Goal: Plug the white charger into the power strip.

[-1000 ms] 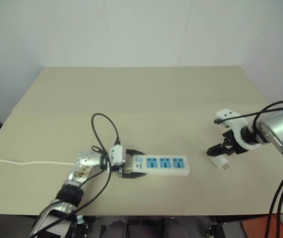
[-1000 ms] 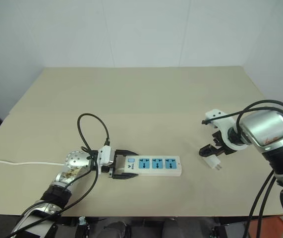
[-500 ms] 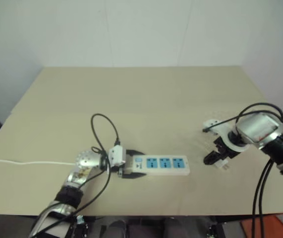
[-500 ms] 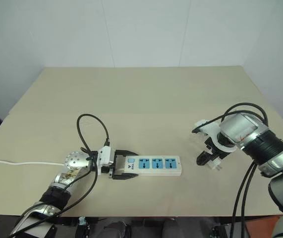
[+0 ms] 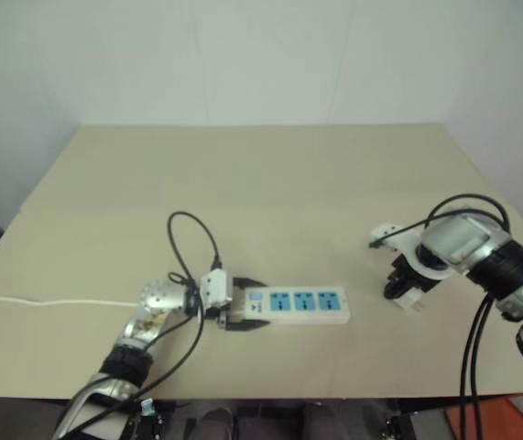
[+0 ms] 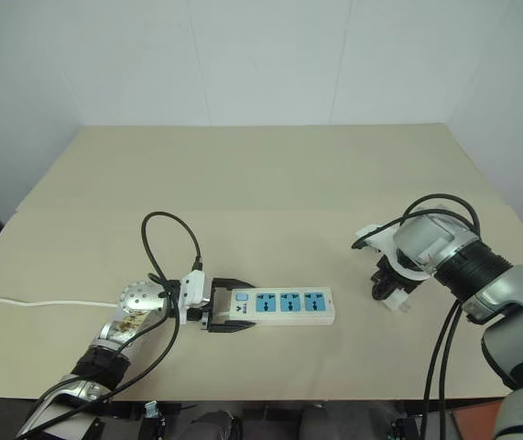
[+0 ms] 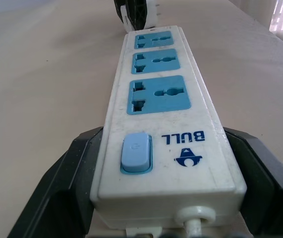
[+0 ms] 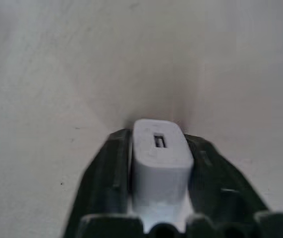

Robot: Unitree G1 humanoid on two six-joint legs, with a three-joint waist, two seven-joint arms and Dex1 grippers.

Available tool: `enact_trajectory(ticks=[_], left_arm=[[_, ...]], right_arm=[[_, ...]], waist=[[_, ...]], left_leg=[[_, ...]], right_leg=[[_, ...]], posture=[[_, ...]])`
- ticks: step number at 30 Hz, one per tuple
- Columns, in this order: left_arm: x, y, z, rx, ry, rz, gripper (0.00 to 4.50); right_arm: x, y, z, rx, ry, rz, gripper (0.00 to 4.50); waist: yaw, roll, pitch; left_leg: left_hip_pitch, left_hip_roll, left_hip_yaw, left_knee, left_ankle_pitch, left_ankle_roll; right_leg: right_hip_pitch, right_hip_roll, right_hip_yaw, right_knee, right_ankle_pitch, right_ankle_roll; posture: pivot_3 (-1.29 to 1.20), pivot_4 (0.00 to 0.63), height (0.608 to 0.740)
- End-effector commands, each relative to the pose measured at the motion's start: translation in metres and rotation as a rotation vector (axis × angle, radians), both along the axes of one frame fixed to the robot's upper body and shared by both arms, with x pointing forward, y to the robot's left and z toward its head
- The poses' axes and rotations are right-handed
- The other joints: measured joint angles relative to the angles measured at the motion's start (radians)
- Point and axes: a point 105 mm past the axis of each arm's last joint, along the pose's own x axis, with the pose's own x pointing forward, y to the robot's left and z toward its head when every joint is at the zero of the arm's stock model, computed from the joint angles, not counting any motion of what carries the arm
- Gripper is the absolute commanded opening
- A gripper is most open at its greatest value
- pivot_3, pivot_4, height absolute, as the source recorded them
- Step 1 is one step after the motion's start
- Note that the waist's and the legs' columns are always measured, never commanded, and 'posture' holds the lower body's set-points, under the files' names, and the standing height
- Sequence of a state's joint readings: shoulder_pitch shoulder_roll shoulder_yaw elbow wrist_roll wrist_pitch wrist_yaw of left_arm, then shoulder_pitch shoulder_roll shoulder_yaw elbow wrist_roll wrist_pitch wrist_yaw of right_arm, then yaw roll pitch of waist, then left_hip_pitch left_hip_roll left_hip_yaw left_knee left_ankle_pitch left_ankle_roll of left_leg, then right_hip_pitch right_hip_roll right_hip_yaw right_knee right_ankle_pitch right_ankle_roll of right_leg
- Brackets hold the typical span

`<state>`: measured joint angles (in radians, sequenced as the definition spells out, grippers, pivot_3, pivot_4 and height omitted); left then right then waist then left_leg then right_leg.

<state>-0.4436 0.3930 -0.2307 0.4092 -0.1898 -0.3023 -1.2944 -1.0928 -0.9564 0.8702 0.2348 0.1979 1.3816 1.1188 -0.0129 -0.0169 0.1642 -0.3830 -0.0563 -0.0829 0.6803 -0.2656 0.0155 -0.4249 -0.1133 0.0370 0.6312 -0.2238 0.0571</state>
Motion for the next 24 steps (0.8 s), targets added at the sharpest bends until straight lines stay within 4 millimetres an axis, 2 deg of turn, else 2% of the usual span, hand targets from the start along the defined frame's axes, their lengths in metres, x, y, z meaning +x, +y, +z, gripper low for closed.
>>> enact_trajectory(ticks=[1,4,8,10,12,14,18,24], left_arm=[[-0.006,0.0,-0.015,0.062,0.044,-0.023,3.34],[-0.006,0.0,-0.016,0.066,0.048,-0.023,3.34],[-0.006,0.001,-0.018,0.074,0.062,-0.025,3.34],[-0.007,0.001,-0.018,0.077,0.067,-0.029,3.34],[-0.007,0.001,-0.018,0.081,0.07,-0.034,3.34],[-0.006,0.001,-0.018,0.086,0.07,-0.036,3.34],[-0.005,0.001,-0.017,0.089,0.067,-0.037,3.34],[-0.003,0.003,-0.015,0.09,0.064,-0.031,3.34]], right_arm=[[0.0,0.012,0.008,0.049,-0.034,0.03,1.11],[0.008,0.014,0.027,0.067,-0.128,0.021,1.11],[0.036,0.037,0.094,0.322,-0.484,0.063,1.11],[0.038,0.042,0.108,0.445,-0.599,0.107,1.11],[0.037,0.046,0.108,0.502,-0.69,0.178,1.11],[0.029,0.052,0.097,0.565,-0.751,0.259,1.11],[0.018,0.07,0.079,0.679,-0.912,0.372,1.11],[0.003,0.11,0.074,0.932,-0.99,0.46,1.11]], waist=[[0.0,0.0,0.0],[0.0,0.0,0.0],[0.001,0.0,0.0],[0.006,-0.001,0.0],[0.01,-0.003,-0.002],[0.013,-0.007,-0.005],[0.006,-0.007,-0.005],[-0.004,-0.006,-0.005]], left_leg=[[0.0,0.0,0.0,0.0,0.0,0.0],[0.0,0.0,0.0,0.0,0.0,0.0],[-0.001,0.0,0.0,0.0,0.0,0.0],[-0.001,0.0,0.0,0.0,0.0,0.0],[-0.001,0.0,-0.001,-0.001,0.0,0.0],[-0.001,0.0,-0.001,-0.001,0.0,0.0],[0.001,-0.001,0.001,0.0,-0.001,0.001],[0.007,0.0,0.002,0.0,0.0,0.001]], right_leg=[[0.0,0.0,0.0,0.0,0.0,0.0],[0.0,0.0,0.0,0.0,0.0,0.0],[-0.001,0.0,0.001,0.0,0.0,0.0],[-0.001,0.0,0.001,0.0,0.0,0.0],[0.0,0.0,-0.001,-0.001,0.001,0.0],[0.001,0.0,-0.001,-0.001,0.001,0.001],[0.001,0.0,0.002,-0.001,0.001,0.002],[0.004,0.001,0.005,0.0,0.004,0.001]], posture=[[0.0,0.15,0.74],[0.0,0.15,0.74],[0.0,0.15,0.74],[0.0,0.15,0.74],[0.0,0.15,0.74],[0.0,0.15,0.74],[0.0,0.15,0.74],[0.0,0.15,0.74]])
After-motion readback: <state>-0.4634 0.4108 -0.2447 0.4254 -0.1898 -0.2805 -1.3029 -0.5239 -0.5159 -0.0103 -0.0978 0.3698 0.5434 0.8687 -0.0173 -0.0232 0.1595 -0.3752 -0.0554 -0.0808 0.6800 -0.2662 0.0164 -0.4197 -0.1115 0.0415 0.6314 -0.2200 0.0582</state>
